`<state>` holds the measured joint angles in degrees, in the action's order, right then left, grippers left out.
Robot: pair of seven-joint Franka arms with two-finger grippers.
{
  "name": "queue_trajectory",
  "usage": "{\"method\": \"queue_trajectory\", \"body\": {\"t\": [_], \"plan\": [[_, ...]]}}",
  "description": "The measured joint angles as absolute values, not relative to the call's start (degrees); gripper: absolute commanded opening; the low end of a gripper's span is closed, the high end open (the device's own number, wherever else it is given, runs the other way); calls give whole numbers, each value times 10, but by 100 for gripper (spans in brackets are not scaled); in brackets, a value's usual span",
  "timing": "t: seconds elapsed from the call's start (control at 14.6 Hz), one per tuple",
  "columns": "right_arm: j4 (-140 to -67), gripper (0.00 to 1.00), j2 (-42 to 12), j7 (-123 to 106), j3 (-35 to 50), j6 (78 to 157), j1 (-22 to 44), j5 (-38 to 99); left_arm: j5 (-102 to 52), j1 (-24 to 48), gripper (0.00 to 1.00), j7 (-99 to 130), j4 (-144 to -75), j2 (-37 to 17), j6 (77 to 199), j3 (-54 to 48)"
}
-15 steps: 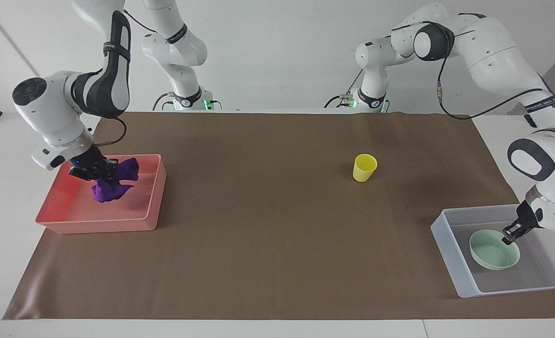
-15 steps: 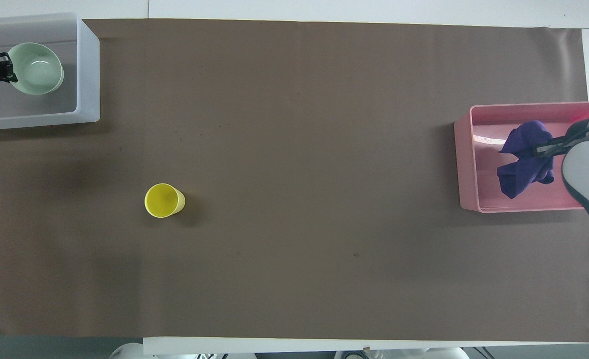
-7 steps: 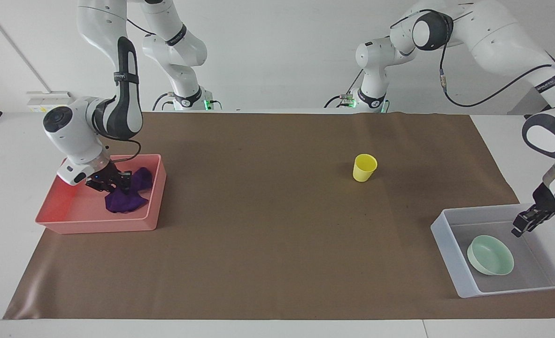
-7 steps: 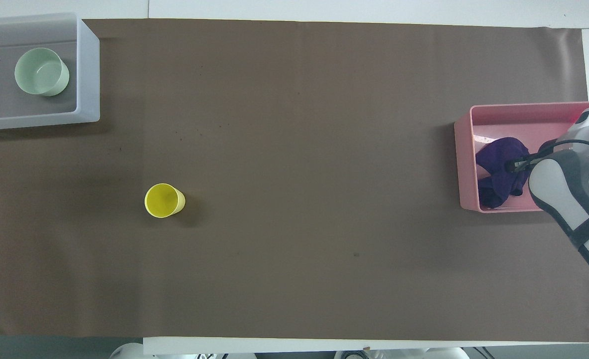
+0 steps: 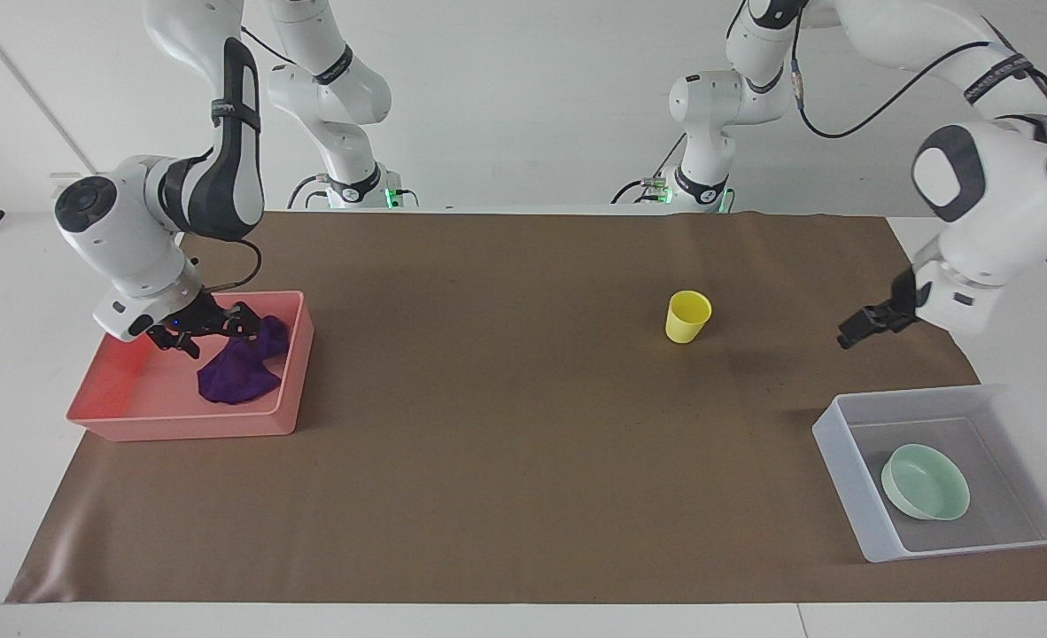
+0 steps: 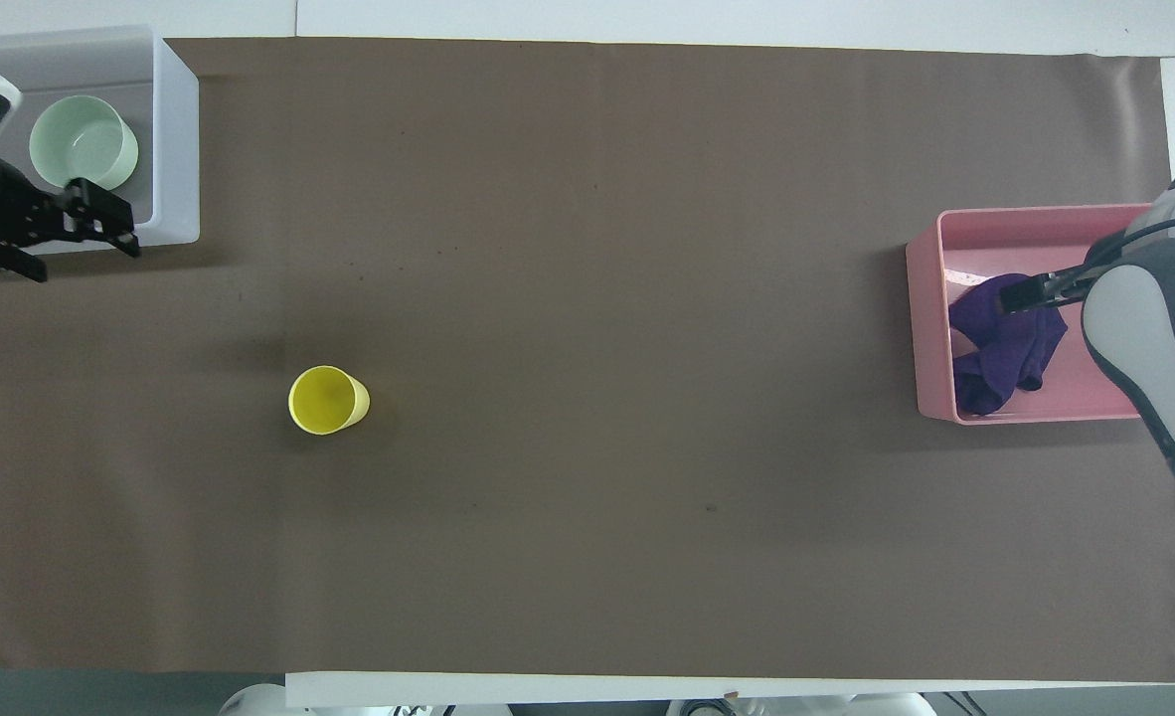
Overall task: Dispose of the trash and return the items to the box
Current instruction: 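Reach the left gripper to the yellow cup and grasp it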
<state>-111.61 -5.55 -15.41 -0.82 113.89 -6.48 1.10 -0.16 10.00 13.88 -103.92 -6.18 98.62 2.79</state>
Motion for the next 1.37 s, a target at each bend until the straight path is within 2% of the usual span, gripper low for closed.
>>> {"method": "queue_trajectory", "body": {"t": [0.21,0.41,0.48,0.55,0.62,0.69,0.82,0.89,1.17,1.24,1.37], "plan": [[-1063,99,-55,-91,-6,1075,-10,11,4,167,100,191,-1209,12,1099,23],[-1007,99,-54,-55,-5,996,18,8,5,194,100,221,-1283,42,1147,22],[-987,99,-54,-54,-5,973,21,-2,5,203,92,230,-1295,44,1160,22],[-968,99,-52,-54,-5,949,22,-19,5,211,55,238,-1308,44,1182,22],[-947,99,-50,-54,-4,921,22,-31,5,216,34,252,-1324,44,1211,22],[-927,99,-48,-54,-3,893,22,-35,5,219,20,262,-1340,44,1235,22],[-901,99,-37,-54,0,855,22,-36,5,220,6,268,-1357,43,1258,22],[-896,99,-29,-54,1,845,22,-36,5,220,2,270,-1359,43,1263,23],[-900,99,-2,-57,2,808,19,-14,5,220,0,280,-1335,40,1262,25],[-905,99,1,-57,1,808,15,9,4,219,0,284,-1306,35,1244,27],[-909,99,2,-57,0,809,7,32,4,207,0,290,-1197,7,1165,33]]}}
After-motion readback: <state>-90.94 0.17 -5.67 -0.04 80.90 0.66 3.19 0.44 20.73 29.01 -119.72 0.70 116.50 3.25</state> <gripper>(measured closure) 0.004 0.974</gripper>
